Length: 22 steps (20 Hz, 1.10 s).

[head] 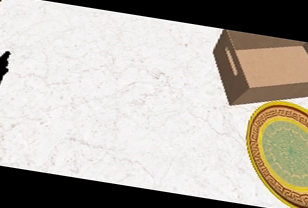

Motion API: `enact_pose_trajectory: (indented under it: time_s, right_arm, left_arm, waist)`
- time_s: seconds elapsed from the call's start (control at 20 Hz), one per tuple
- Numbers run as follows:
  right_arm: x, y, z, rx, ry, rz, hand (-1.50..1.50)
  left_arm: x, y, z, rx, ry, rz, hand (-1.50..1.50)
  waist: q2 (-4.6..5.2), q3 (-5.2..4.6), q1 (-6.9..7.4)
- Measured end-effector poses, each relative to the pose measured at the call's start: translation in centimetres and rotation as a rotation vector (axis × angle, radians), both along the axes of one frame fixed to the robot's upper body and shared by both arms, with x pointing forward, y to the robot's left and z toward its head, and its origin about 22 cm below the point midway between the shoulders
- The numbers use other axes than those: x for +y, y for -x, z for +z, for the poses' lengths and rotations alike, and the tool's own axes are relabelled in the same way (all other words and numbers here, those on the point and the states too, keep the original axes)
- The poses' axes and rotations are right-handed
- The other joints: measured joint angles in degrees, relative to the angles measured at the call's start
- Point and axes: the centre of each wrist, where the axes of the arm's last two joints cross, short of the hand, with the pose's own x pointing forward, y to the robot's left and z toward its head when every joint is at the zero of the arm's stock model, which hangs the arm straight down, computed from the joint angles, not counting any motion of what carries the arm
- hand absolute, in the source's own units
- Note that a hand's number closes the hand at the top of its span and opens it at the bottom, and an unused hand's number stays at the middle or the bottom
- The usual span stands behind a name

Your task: Pick the cupcake from the plate and place it in the cardboard box

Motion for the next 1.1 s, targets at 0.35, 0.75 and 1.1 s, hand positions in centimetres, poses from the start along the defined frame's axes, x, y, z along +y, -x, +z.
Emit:
enact_pose_trajectory:
  time_s: [0.35,0.75,1.1]
  right_arm:
    - [4.3,-3.5,3.4,-0.057,-0.160,0.064,1.50]
    - [8.0,-8.9,7.0,-0.068,-0.317,0.041,1.50]
    - [10.1,-12.4,6.1,-0.031,-0.401,0.025,1.50]
  left_arm:
    - [-0.3,-0.6,0.4,-0.008,0.001,-0.016,0.00]
    - [-1.0,-1.3,0.5,-0.007,0.005,-0.042,0.00]
    - [-1.6,-1.6,0.6,-0.016,0.006,-0.056,0.00]
  waist:
    - [0.24,0.04,0.96]
    - [0.74,0.07,2.62]
    - [1.14,0.13,3.44]
